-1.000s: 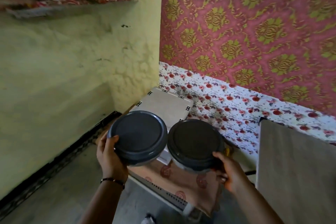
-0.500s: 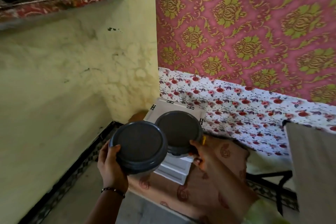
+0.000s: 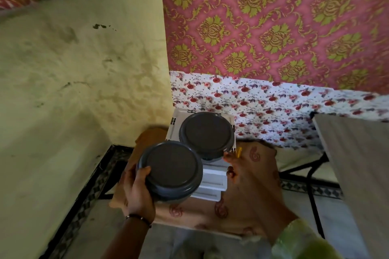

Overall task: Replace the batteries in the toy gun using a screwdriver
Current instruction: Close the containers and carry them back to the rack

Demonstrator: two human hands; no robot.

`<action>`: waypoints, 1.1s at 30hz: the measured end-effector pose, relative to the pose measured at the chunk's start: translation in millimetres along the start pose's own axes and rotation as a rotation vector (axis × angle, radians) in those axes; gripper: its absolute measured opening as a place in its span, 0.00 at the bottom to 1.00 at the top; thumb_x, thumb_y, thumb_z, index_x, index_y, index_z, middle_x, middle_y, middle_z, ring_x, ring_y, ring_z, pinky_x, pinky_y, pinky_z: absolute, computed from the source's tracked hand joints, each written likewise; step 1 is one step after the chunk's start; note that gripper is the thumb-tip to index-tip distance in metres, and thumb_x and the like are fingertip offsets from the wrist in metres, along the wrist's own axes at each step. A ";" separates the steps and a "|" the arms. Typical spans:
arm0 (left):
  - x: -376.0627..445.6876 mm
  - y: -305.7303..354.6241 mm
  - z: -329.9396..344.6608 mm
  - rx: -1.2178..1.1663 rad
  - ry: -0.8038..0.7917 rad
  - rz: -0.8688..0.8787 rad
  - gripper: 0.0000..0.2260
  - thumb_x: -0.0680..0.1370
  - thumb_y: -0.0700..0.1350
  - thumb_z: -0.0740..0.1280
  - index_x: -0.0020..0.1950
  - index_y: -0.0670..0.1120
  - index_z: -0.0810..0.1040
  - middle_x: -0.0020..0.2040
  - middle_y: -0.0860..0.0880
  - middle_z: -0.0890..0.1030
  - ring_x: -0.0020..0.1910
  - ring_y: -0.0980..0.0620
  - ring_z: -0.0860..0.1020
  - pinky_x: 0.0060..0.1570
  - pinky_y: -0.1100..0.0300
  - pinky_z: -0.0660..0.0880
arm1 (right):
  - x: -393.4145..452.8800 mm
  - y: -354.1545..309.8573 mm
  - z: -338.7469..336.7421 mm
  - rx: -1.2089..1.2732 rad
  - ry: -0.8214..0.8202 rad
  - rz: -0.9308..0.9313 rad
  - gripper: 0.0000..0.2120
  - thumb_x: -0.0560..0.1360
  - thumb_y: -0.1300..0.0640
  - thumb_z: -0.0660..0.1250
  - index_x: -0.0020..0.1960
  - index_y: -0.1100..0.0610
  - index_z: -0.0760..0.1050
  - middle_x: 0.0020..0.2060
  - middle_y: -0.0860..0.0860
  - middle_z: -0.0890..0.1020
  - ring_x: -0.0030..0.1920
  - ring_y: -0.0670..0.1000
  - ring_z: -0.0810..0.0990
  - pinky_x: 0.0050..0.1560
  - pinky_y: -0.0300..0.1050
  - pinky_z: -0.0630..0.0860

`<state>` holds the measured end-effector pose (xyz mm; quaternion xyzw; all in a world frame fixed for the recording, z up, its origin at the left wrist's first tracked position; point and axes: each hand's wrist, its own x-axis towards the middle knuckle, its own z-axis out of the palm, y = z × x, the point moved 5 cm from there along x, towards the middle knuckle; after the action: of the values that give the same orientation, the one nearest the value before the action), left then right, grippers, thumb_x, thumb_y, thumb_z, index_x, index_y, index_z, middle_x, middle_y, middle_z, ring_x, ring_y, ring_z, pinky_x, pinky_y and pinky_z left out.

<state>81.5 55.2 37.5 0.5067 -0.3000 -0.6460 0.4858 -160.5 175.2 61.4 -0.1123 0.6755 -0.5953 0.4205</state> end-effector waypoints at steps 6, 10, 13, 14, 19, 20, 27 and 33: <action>-16.3 -19.3 -23.1 0.054 -0.076 0.017 0.19 0.77 0.37 0.65 0.69 0.41 0.74 0.62 0.46 0.78 0.53 0.50 0.79 0.43 0.66 0.77 | -21.3 87.1 10.5 0.059 0.046 0.340 0.08 0.75 0.64 0.64 0.53 0.63 0.78 0.37 0.54 0.83 0.22 0.49 0.68 0.21 0.36 0.65; -21.7 -61.5 -52.7 0.147 -0.099 -0.084 0.17 0.77 0.39 0.67 0.66 0.38 0.75 0.63 0.42 0.79 0.60 0.42 0.78 0.57 0.51 0.76 | -76.8 142.6 21.1 0.122 -0.049 0.437 0.05 0.76 0.63 0.62 0.47 0.61 0.77 0.37 0.57 0.82 0.28 0.50 0.74 0.27 0.39 0.67; -24.7 -88.1 -66.9 0.217 -0.137 -0.185 0.16 0.78 0.41 0.67 0.66 0.46 0.76 0.62 0.47 0.80 0.62 0.43 0.77 0.64 0.42 0.74 | -86.8 170.4 14.9 0.170 -0.022 0.498 0.06 0.76 0.60 0.64 0.49 0.60 0.77 0.42 0.60 0.82 0.33 0.55 0.78 0.31 0.43 0.73; -24.4 -95.8 -69.3 0.243 -0.166 -0.217 0.16 0.79 0.41 0.66 0.66 0.48 0.76 0.61 0.49 0.80 0.62 0.44 0.77 0.64 0.42 0.73 | -89.1 173.0 13.1 0.193 -0.007 0.522 0.07 0.77 0.59 0.63 0.50 0.61 0.77 0.44 0.61 0.82 0.36 0.57 0.80 0.33 0.45 0.75; -5.0 -139.5 -57.8 0.385 -0.300 -0.316 0.13 0.80 0.41 0.65 0.64 0.50 0.76 0.61 0.50 0.79 0.59 0.52 0.77 0.58 0.54 0.75 | -55.8 186.5 -7.2 0.276 0.086 0.559 0.07 0.78 0.61 0.62 0.54 0.59 0.76 0.51 0.60 0.81 0.46 0.61 0.81 0.40 0.51 0.79; 2.0 -146.4 -53.4 0.404 -0.307 -0.324 0.12 0.80 0.41 0.65 0.63 0.50 0.76 0.60 0.50 0.80 0.58 0.53 0.78 0.56 0.56 0.76 | -46.1 187.9 -9.8 0.267 0.112 0.552 0.06 0.78 0.61 0.62 0.53 0.58 0.76 0.49 0.59 0.81 0.45 0.60 0.81 0.39 0.51 0.79; 55.6 -192.9 -15.2 0.538 -0.288 -0.339 0.06 0.77 0.45 0.69 0.52 0.52 0.80 0.50 0.51 0.82 0.54 0.46 0.79 0.52 0.47 0.79 | 34.2 211.0 -11.4 0.232 0.171 0.524 0.07 0.79 0.60 0.59 0.51 0.53 0.75 0.41 0.56 0.79 0.40 0.55 0.79 0.33 0.44 0.81; 87.3 -211.1 14.0 0.505 -0.235 -0.439 0.13 0.79 0.43 0.66 0.64 0.46 0.75 0.57 0.45 0.80 0.57 0.43 0.79 0.44 0.53 0.79 | 84.8 209.7 -15.0 0.238 0.167 0.471 0.09 0.79 0.60 0.59 0.48 0.53 0.77 0.41 0.55 0.78 0.39 0.53 0.78 0.35 0.44 0.79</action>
<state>-1.3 45.9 -175.7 0.5856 -0.3881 -0.6941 0.1571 -150.5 186.3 -164.9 0.1474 0.6405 -0.5633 0.5006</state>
